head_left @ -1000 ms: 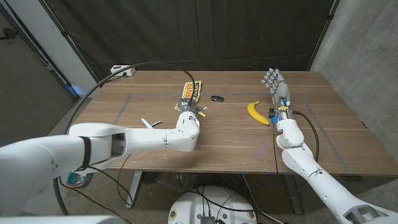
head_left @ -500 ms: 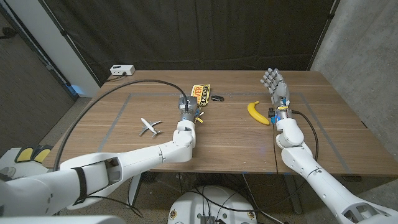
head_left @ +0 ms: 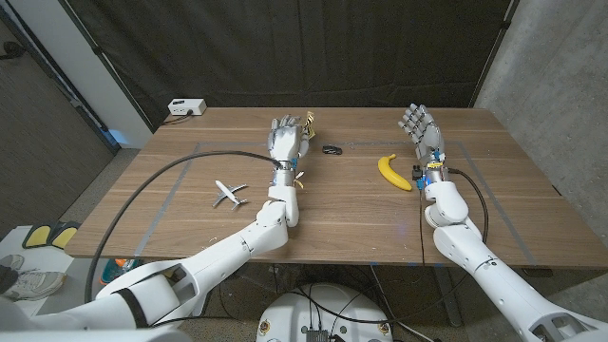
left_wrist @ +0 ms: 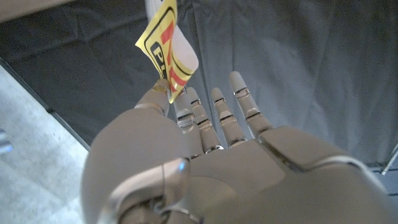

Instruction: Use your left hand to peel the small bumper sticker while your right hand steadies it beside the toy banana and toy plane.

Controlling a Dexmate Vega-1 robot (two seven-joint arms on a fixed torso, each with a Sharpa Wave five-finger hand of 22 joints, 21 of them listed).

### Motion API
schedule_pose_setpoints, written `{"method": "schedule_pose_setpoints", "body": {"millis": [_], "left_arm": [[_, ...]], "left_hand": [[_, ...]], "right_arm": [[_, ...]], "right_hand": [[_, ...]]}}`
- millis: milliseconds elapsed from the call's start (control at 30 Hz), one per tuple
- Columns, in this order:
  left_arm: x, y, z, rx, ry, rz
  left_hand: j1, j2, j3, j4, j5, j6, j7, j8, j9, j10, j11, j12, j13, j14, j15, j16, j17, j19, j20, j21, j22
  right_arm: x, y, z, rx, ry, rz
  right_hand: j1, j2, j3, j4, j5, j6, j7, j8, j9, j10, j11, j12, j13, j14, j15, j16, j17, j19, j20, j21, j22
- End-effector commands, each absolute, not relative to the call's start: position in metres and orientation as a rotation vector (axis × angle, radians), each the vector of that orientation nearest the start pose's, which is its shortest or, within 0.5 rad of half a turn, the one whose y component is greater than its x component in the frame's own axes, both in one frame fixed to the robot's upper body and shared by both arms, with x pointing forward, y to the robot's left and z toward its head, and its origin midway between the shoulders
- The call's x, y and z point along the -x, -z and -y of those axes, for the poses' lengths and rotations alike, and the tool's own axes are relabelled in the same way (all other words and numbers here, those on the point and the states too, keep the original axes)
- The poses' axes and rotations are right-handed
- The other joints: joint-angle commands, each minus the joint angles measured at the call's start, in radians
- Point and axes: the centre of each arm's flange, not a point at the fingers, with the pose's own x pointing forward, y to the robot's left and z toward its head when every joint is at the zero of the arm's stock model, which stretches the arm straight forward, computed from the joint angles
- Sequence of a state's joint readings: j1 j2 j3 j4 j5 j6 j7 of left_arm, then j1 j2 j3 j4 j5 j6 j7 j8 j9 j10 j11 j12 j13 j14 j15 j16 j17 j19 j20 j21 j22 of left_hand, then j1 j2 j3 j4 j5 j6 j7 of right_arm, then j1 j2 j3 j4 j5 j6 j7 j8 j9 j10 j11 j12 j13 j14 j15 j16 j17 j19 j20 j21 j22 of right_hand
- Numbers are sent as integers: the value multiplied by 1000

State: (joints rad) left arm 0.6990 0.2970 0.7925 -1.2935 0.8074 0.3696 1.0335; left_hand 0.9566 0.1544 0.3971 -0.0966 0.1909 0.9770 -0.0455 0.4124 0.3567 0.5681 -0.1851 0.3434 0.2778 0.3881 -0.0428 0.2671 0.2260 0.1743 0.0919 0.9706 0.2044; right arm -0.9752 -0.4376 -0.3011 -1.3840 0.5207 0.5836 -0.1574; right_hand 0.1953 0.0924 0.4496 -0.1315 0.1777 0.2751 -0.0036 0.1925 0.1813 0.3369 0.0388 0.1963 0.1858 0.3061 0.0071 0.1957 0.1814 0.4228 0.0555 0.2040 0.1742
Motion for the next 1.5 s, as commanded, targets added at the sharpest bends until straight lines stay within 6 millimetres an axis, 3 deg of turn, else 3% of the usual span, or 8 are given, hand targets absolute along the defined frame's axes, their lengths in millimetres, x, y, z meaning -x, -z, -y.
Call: {"method": "schedule_pose_setpoints", "body": {"millis": [33, 167, 333, 633, 767, 900, 1133, 1500], "left_arm": [[-586, 11, -106, -1088, -697, 1396], [-584, 14, -97, -1189, -713, 1454], [-583, 15, -89, -1207, -687, 1495], [-573, 20, -72, -1263, -611, 1605], [-570, 21, -67, -1197, -557, 1613], [-567, 19, -66, -1077, -477, 1616], [-562, 13, -70, -983, -420, 1638], [-561, 26, -67, -846, -324, 1609]], "left_hand": [[-30, -6, -6, 12, 2, 33, -75, 16, 10, 13, -6, -6, 13, 7, -114, 10, 9, 1, -13, 11, 0], [-41, -15, -14, 15, 6, 45, -91, 24, 5, 25, -9, -2, 20, 11, -125, 12, 10, 7, -29, 16, -2], [-44, -19, -16, 14, 9, 47, -94, 27, 0, 28, -9, -2, 25, 9, -129, 11, 11, 5, -34, 18, -3], [-40, -12, -12, 10, 17, 42, -77, 28, -11, 25, 1, -4, 36, 0, -138, 6, 15, -9, -39, 21, -5], [-39, -8, -10, 9, 18, 31, -72, 25, -16, 19, 4, -5, 41, -1, -136, 5, 17, -15, -36, 22, -6], [-47, -12, -15, 13, 23, 15, -100, 22, -22, 3, 15, -11, 49, -8, -123, 3, 21, -33, -18, 21, -6], [-62, -40, -40, 19, 50, 4, -146, 31, -16, -8, 9, -16, 61, -13, -123, 3, 25, -44, -3, 22, -8], [-55, -40, -48, 18, 80, 6, -114, 34, -28, 2, 16, -13, 73, -14, -127, 7, 32, -57, -3, 22, -7]], "right_arm": [[-601, 35, 294, -95, -63, 818], [-600, 35, 293, -68, -61, 803], [-597, 34, 292, 14, -33, 763], [-590, 24, 282, 215, 38, 689], [-588, 19, 276, 303, 65, 667], [-588, 19, 273, 342, 80, 656], [-595, 20, 271, 341, 77, 650], [-595, 13, 257, 410, 167, 672]], "right_hand": [[25, 0, 7, -13, 5, 20, 1, 5, 3, 5, -5, -3, 3, 9, -1, -1, 0, 13, 1, 2, 3], [67, -2, 18, -34, 7, 40, 11, 10, 4, 36, 11, 7, 4, 42, 11, 11, 2, 37, 4, 9, 4], [119, 11, 39, -48, 14, 60, 10, 15, 4, 53, 3, 9, 5, 58, 9, 15, 4, 52, 5, 12, 5], [319, 32, 107, -64, 25, 57, -18, 12, 6, 57, -34, 3, 9, 86, -24, 25, 13, 52, 18, 9, 8], [431, 21, 129, -65, 20, 43, -31, 9, 8, 36, -75, -4, 11, 79, -41, 27, 21, 41, 20, 7, 10], [501, 4, 129, -62, 10, 18, -56, 2, 8, 5, -100, -11, 12, 47, -52, 20, 26, 20, 26, 1, 11], [539, -6, 125, -59, 3, 0, -64, -1, 9, -19, -107, -13, 13, 22, -51, 15, 29, 4, 33, -2, 11], [569, -19, 112, -55, 3, -6, -77, 2, 9, -26, -129, -9, 14, 45, -73, 32, 35, 9, 29, 4, 12]]}}
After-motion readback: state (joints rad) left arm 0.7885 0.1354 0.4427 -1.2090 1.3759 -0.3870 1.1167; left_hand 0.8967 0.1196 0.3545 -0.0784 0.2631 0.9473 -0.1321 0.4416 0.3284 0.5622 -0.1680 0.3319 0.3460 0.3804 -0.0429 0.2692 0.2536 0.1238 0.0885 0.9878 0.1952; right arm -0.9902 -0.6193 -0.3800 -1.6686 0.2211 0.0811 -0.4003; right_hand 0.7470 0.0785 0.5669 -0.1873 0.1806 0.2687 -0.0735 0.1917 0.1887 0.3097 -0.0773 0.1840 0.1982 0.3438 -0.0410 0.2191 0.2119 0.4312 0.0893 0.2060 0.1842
